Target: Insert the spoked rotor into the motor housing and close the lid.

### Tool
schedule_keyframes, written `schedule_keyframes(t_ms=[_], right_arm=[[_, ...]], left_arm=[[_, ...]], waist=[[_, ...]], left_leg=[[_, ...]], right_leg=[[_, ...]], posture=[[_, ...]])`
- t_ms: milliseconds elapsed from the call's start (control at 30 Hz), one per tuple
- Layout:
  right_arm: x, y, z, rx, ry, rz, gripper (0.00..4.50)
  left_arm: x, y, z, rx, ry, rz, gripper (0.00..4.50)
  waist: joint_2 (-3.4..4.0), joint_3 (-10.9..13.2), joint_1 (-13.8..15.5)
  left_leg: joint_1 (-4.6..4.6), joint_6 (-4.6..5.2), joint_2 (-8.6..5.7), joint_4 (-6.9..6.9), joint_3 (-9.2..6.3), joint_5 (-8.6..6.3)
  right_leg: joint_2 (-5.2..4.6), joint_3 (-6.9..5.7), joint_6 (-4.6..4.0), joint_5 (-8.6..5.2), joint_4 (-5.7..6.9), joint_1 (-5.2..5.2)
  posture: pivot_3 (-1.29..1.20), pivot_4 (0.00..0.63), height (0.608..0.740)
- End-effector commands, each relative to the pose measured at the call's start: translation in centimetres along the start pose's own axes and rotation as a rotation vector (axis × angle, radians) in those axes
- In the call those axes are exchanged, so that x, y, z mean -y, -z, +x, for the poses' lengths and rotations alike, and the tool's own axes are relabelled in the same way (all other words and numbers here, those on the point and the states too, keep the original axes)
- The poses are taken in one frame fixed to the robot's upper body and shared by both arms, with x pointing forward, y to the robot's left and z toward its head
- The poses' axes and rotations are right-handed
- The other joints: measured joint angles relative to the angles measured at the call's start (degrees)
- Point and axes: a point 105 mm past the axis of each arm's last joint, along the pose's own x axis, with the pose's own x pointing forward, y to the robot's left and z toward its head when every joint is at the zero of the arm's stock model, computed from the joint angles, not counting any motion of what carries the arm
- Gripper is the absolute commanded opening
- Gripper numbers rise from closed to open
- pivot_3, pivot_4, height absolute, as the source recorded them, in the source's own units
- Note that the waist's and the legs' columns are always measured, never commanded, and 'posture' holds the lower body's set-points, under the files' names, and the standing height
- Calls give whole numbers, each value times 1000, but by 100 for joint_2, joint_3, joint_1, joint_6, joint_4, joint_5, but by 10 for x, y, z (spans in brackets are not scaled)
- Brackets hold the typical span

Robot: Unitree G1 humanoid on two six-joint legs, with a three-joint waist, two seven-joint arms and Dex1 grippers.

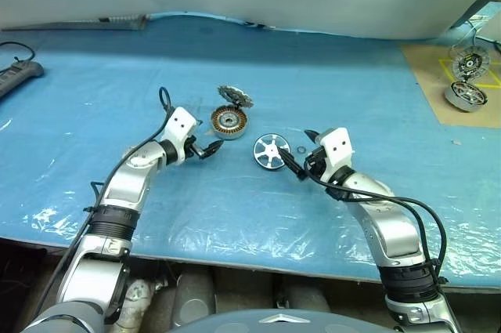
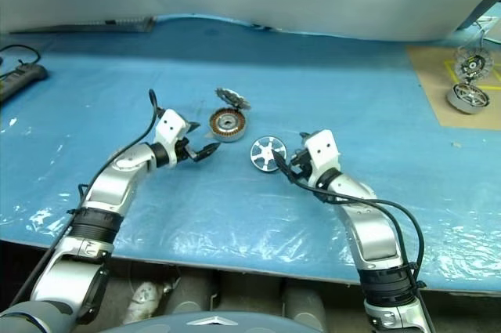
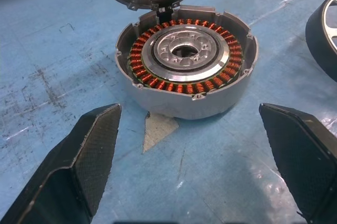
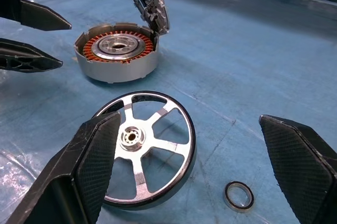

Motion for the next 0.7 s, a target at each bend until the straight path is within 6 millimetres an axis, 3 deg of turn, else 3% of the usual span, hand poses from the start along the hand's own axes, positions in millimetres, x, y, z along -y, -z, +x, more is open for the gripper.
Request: schedule_keyframes(t_ms=[33,333,500,700], right_arm=[[-2,-11,2,47,-2,-24,4500],[-3,-11,8,53,-22,-25,4500],[-1,-14,13,59,-40,-39,4500],[2,-15,13,58,-42,-48,4500]], left_arm=[[-5,-23,-1,-6,22,90,4482],[10,-44,12,-180,237,247,4482],[17,-42,26,-309,344,392,4482],[0,-51,42,-387,321,547,4482]], waist=[[0,0,-1],[0,0,15],[0,0,13],[0,0,15]], left_leg=[[0,0,-1,0,0,0],[-1,0,-13,2,0,1],[0,0,-13,3,0,1],[-1,-1,-13,3,-2,1]], right_leg=[[0,1,0,0,0,0],[-3,1,0,0,3,0],[-2,2,-1,0,6,-1],[-2,0,-1,1,13,-1]], posture=[[0,150,740],[0,150,740],[0,150,740],[0,150,740]])
